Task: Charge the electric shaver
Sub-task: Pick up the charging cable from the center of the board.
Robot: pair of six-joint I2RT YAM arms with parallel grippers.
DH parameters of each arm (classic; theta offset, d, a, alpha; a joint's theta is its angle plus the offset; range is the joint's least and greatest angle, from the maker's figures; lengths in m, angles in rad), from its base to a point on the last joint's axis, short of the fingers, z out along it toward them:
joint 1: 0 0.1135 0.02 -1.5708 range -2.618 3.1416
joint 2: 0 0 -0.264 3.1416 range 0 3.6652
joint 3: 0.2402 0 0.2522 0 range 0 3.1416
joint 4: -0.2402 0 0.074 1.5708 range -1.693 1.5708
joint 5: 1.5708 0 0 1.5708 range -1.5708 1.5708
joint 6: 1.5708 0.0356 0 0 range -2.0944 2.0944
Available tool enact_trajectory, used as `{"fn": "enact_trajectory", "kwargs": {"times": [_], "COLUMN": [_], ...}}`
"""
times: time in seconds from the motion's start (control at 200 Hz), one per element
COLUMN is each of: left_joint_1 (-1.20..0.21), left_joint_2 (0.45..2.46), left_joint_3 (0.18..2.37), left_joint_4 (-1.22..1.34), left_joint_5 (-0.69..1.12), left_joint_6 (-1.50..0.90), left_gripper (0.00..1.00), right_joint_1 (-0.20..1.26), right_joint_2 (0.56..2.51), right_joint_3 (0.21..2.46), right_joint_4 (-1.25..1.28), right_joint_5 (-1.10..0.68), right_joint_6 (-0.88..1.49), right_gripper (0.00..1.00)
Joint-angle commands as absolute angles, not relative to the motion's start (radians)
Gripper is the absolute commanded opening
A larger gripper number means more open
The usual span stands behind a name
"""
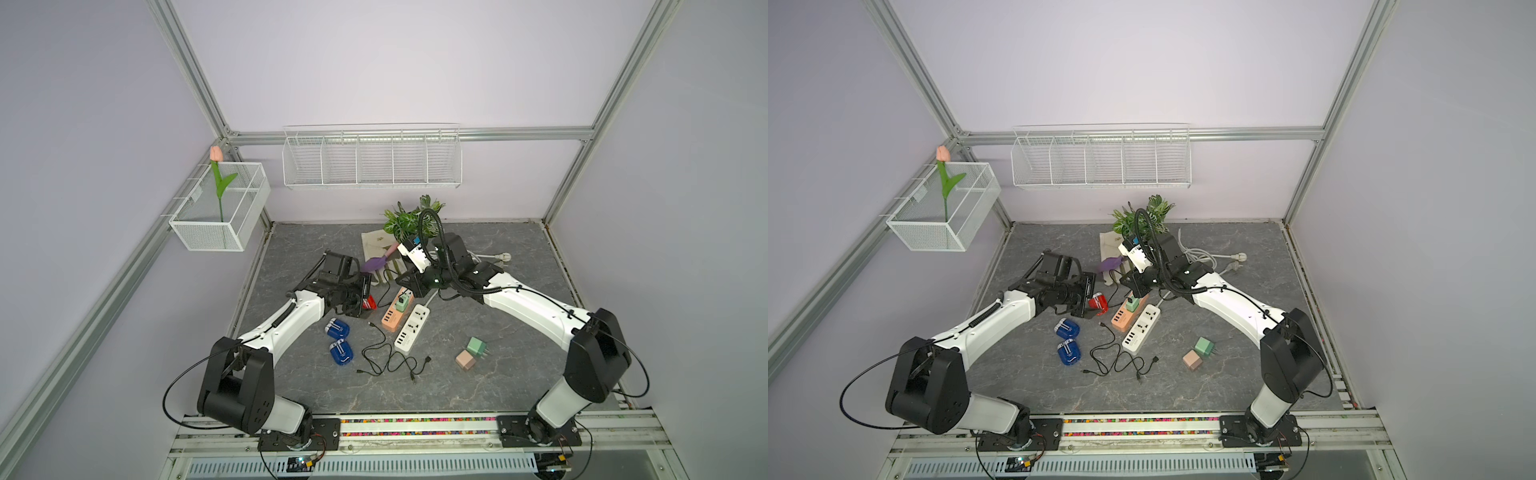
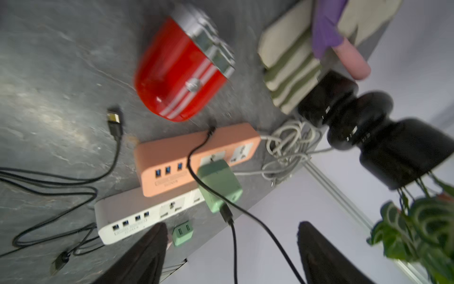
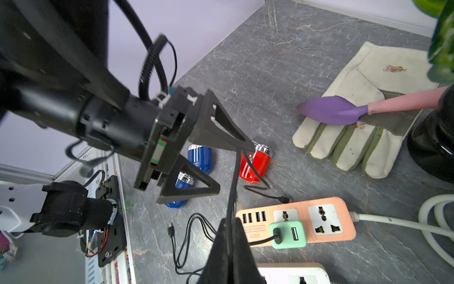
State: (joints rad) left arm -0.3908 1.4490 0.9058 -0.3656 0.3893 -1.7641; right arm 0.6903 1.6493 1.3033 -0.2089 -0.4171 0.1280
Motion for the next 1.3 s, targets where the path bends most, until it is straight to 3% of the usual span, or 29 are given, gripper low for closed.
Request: {"fn": "enact_trajectory", "kwargs": {"times": [0.0,0.115,0.24,0.38,0.44,0.52,0.57,0.625,0.68,0.735,0.865,0.97,1.295], "left_joint_1": [-0.379,-0.387,-0.394,-0.395,-0.396,-0.395,-0.396,-0.394,-0.392,-0.388,-0.395,-0.406,-0.457], "left_joint_2": [1.471,1.545,1.559,1.619,1.649,1.66,1.655,1.639,1.619,1.596,1.541,1.508,1.46], "left_joint_3": [0.856,0.856,0.869,0.881,0.895,0.91,0.914,0.914,0.922,0.948,1.094,1.205,1.279], "left_joint_4": [-0.123,-0.004,-0.051,-0.026,-0.025,-0.065,-0.077,-0.089,-0.111,-0.147,-0.294,-0.379,-0.377], "left_joint_5": [0.391,0.438,0.447,0.468,0.474,0.465,0.459,0.446,0.422,0.395,0.341,0.319,0.32], "left_joint_6": [-2.002,-2.096,-2.122,-2.132,-2.121,-2.104,-2.097,-2.093,-2.074,-2.027,-1.848,-1.706,-1.471], "left_gripper": [0.87,0.87,0.86,0.75,0.62,0.36,0.15,0.0,0.0,0.0,0.0,0.0,0.0], "right_joint_1": [0.685,0.682,0.677,0.676,0.675,0.675,0.675,0.672,0.671,0.67,0.668,0.668,0.66], "right_joint_2": [1.614,1.602,1.594,1.585,1.579,1.574,1.57,1.568,1.562,1.549,1.472,1.384,1.318], "right_joint_3": [1.271,1.252,1.236,1.222,1.215,1.207,1.204,1.2,1.192,1.182,1.159,1.143,1.213], "right_joint_4": [-0.131,-0.119,-0.097,-0.088,-0.085,-0.079,-0.078,-0.078,-0.08,-0.082,-0.086,-0.084,-0.066], "right_joint_5": [-0.444,-0.449,-0.451,-0.449,-0.448,-0.445,-0.444,-0.44,-0.439,-0.436,-0.414,-0.353,-0.299], "right_joint_6": [0.144,0.149,0.168,0.178,0.179,0.182,0.187,0.187,0.193,0.203,0.25,0.313,0.555], "right_gripper": [0.07,0.07,0.07,0.07,0.07,0.07,0.07,0.07,0.08,0.15,0.59,0.78,0.87]}}
